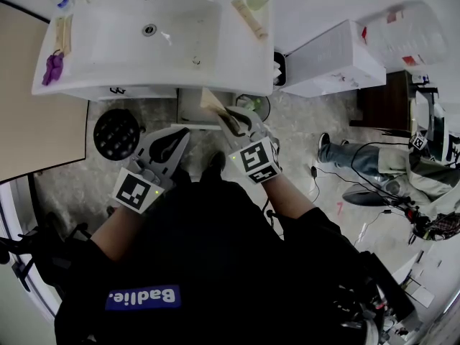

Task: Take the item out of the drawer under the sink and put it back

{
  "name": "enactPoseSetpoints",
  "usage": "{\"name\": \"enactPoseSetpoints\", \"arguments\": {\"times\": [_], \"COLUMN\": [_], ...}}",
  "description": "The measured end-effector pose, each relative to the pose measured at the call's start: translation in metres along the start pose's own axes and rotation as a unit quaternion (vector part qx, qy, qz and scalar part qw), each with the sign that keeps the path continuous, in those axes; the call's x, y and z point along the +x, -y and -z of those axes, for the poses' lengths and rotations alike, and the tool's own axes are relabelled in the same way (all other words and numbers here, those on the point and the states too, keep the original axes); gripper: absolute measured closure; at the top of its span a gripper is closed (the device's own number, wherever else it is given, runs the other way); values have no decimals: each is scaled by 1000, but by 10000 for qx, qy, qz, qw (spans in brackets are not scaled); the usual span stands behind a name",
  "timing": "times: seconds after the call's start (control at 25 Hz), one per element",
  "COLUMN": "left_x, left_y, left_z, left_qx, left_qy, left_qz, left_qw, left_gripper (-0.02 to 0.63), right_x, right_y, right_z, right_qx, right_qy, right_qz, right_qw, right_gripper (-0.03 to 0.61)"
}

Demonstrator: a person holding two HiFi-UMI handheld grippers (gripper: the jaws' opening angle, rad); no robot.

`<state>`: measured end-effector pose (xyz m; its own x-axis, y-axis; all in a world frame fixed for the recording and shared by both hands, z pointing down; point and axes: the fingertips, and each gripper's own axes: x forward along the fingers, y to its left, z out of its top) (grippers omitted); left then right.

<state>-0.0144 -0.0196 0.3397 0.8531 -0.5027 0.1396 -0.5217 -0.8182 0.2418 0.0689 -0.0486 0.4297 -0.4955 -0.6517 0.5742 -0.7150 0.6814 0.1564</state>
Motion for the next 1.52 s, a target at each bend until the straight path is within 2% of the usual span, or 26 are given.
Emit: {"name": "enactPoseSetpoints", "arguments": {"times": [0.68,1.04,1.52], "left_x": [-15,-19,-21], "left_y": [-4,-16,-35], "left_z": [8,10,15], "left_qx": [34,25,-26], "left_qy": [-87,-52,-85], "left_qz": [-157,-304,-474], "left_qw": [9998,9995,9988], "left_gripper": [609,608,608], "right_x": [20,60,125], "right_y": [-17,-25,-27], "right_z": [17,53,109], "right_qx": [-81,-302,-715], "right_qy": [-182,-667,-1391], "right_qz": [-186,-408,-702], "right_qw": [9996,9965,9852], "right_gripper": [518,518,518]}}
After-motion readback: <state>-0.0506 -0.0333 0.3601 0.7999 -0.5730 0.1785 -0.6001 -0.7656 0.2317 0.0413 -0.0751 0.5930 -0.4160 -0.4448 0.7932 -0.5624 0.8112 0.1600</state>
